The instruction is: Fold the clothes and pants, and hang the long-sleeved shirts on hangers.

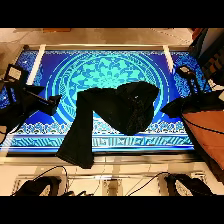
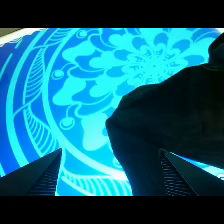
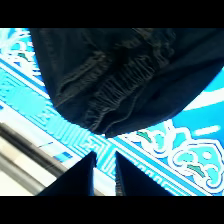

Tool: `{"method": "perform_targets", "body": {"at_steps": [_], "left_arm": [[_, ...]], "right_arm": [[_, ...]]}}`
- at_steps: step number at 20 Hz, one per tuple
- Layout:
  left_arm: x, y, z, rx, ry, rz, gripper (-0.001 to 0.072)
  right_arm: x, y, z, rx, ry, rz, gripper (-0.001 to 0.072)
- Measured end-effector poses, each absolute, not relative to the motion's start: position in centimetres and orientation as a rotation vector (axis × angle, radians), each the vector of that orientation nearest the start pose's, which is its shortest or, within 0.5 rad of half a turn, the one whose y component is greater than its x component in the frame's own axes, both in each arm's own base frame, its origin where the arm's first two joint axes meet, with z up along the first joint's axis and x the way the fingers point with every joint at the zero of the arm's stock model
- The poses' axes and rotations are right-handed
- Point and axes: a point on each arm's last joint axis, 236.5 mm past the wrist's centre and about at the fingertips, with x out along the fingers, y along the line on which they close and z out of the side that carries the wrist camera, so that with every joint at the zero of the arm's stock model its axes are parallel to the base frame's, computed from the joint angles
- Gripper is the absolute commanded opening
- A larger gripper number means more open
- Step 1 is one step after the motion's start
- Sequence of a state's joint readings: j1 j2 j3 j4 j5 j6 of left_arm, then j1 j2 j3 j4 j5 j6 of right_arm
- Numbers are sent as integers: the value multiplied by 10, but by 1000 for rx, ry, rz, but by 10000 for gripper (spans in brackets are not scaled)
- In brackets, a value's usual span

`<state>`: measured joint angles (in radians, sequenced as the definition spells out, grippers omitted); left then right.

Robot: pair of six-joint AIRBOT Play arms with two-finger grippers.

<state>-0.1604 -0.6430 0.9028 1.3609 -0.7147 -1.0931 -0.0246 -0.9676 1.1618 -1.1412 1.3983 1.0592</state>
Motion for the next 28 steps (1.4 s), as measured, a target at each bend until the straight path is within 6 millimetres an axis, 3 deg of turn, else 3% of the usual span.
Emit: {"method": "perform_targets", "body": {"at_steps": [2,3,4,8,10,14,18,23,26,28], "left_arm": [[343,-88,205,316,396,-361,700],[343,-88,205,315,395,-361,700],[343,-88,205,315,396,-361,699],[343,-88,205,316,395,-361,700],[343,-88,205,315,395,-361,700],[343,-88,205,315,396,-361,700],[343,-88,205,315,395,-361,700],[343,-88,205,315,395,-361,699],[344,-88,208,315,386,-358,699],[345,-88,208,310,383,-356,699]], "right_arm": [[312,87,98,-97,1087,575,188],[313,87,86,-82,1102,566,328],[312,87,72,-66,1125,563,413],[304,102,18,100,1232,559,430],[302,110,-4,203,1295,548,606],[299,124,-45,381,1431,520,616],[307,135,-65,510,1463,494,612],[318,144,-73,551,1439,474,511],[318,157,-74,524,1432,495,312],[318,166,-75,505,1424,506,37]]}}
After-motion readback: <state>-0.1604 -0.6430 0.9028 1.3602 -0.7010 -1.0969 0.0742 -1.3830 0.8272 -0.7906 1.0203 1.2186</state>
